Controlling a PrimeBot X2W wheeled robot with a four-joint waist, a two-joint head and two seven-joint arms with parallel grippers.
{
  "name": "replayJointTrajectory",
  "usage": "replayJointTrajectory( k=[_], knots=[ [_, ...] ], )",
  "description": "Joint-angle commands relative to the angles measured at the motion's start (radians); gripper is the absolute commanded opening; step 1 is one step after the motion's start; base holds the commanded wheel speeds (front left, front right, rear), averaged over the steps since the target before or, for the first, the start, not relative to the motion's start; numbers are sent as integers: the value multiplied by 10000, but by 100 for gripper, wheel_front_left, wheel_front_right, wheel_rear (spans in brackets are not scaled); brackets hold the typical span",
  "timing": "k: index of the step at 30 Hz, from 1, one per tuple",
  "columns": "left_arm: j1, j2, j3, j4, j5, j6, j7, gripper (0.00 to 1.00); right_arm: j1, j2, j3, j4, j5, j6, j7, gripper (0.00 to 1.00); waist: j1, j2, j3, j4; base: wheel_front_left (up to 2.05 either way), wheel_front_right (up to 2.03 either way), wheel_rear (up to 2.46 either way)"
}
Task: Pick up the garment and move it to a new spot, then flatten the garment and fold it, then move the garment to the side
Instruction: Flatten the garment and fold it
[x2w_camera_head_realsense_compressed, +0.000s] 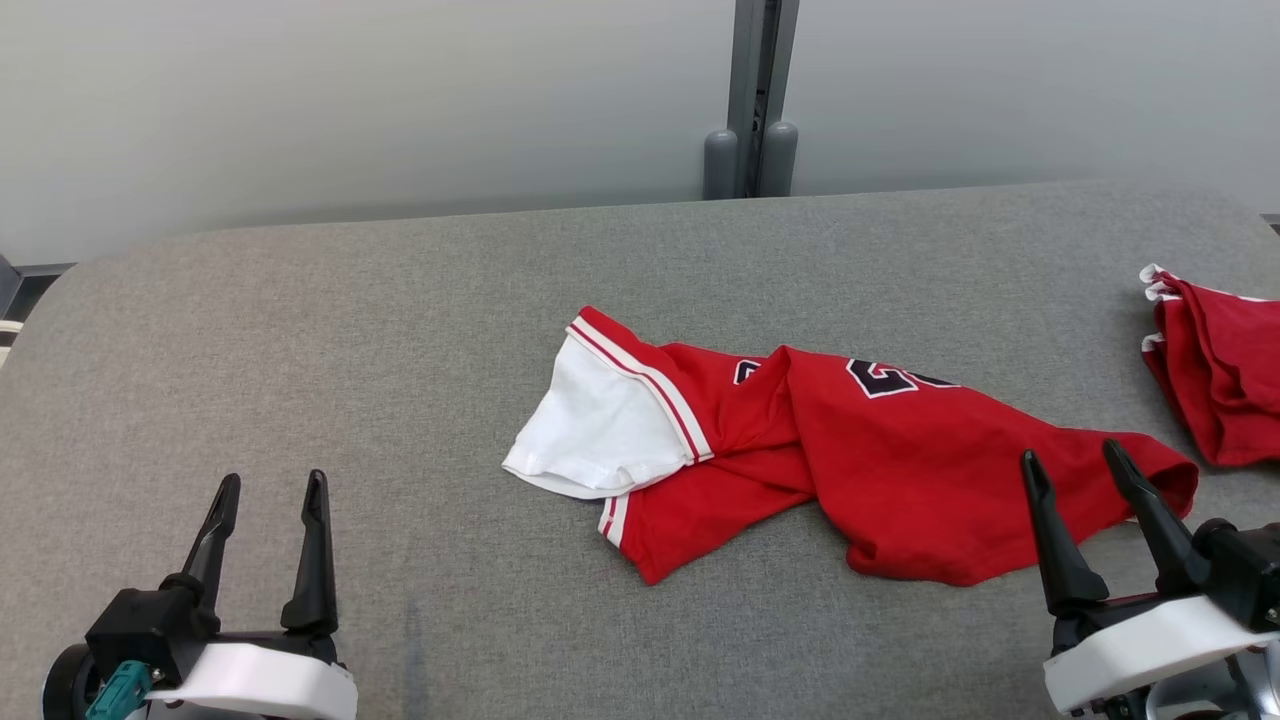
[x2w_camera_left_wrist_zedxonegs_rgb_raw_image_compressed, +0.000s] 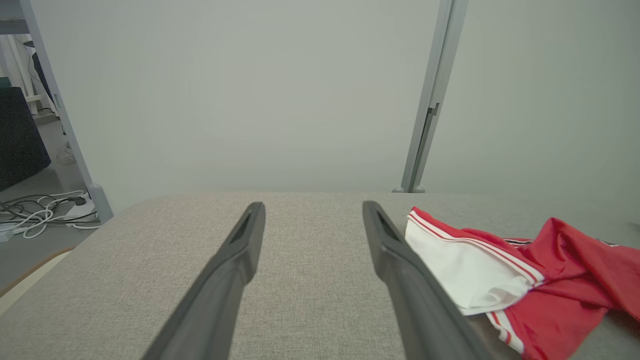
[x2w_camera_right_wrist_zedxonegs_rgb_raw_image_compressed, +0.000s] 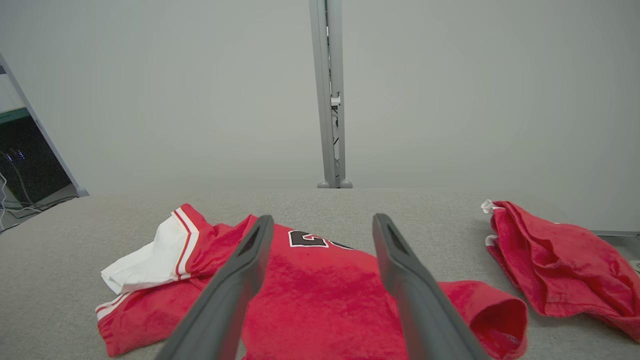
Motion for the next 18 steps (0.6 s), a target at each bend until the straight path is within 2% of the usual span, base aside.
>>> replayJointTrajectory(
  k=[1, 7, 13, 18],
  knots=[
    [-5, 58, -10, -45, -35, 56, 21, 100, 87, 3, -13, -70, 17, 3, 55, 100, 0, 0, 49, 45, 0, 0, 0],
    [-357, -7, -181, -119, 70, 6, 57, 100, -186, -323, 545, 559, 106, 3, 303, 100, 0, 0, 335, 375, 0, 0, 0],
    [-628, -192, -320, -98, 113, -25, -15, 100, -689, -659, 1594, 2300, 469, 3, 443, 100, 0, 0, 748, 845, 0, 0, 0],
    [-810, -306, -315, 10, 92, -31, -70, 100, -1254, -743, 1979, 3476, 461, 1, 226, 100, 0, 0, 1059, 1027, 0, 0, 0]
  ],
)
